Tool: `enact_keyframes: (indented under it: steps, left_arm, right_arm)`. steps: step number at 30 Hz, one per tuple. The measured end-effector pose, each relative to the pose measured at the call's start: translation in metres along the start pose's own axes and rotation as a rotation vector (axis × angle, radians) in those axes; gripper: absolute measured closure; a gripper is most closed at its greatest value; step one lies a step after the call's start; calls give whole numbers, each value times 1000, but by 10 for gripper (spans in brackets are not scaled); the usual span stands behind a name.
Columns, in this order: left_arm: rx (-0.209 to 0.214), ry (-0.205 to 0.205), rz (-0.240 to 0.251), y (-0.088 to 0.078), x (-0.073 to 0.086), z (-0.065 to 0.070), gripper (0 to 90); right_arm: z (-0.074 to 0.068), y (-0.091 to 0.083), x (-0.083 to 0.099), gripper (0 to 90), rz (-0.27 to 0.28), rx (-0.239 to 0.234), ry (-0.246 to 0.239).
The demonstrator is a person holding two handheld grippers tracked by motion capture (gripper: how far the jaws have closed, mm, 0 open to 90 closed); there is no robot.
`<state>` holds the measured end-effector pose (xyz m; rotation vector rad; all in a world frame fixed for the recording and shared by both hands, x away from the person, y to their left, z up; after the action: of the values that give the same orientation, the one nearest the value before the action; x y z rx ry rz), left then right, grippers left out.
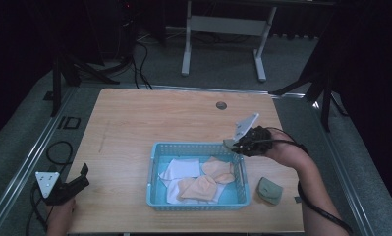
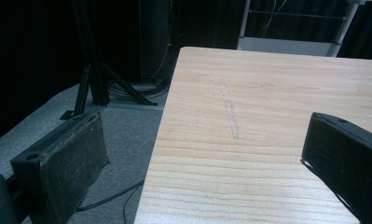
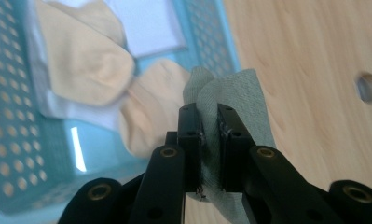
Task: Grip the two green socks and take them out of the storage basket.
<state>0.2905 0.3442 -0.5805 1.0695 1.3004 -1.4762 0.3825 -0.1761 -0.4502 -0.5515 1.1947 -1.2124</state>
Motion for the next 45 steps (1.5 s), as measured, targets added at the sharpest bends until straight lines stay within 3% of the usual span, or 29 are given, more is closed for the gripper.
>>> enact_keyframes:
  steps: [5,6,10,16,20,23,24,28,34,40,45]
  left_arm:
    - [-1,3,0,0,0,0,5]
    - [-2,3,0,0,0,0,5]
    - [-3,3,1,0,0,0,5]
    - [-3,3,0,0,0,0,5]
    - [-2,2,0,0,0,0,5]
    - [-2,2,-1,0,0,0,5]
    - [-2,1,1,0,0,0,5]
    - [-1,2,0,0,0,0,5]
    - [-2,3,0,0,0,0,5]
    - [-1,3,-1,0,0,0,5]
    - [-1,2,0,0,0,0,5]
  right_arm:
    - [11,-9,20,816,-3,39,46]
    - [18,-11,34,816,-13,60,76]
    - [28,-6,59,816,-19,84,144]
    - [28,22,91,816,-63,83,215]
    - [21,47,105,814,-88,63,251]
    - [15,59,109,814,-91,45,256]
    - [8,72,114,811,-102,10,266]
    - [-3,90,120,803,-157,-29,256]
    - [-9,98,120,764,-160,-66,283]
    - [-10,91,117,607,-214,-89,234]
    - [2,70,111,470,-151,-53,283]
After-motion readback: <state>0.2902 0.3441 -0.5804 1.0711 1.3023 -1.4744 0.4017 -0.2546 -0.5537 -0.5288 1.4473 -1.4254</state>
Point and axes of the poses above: each handheld gripper's, and its own axes: y roughly forward along the jaws, x roughly out of its underside, z roughly to its right, the point moved 7 cm from there along y, roughly forward along the jaws, and after that the axes turned 9 degrees about x, right-handed, at the moved point
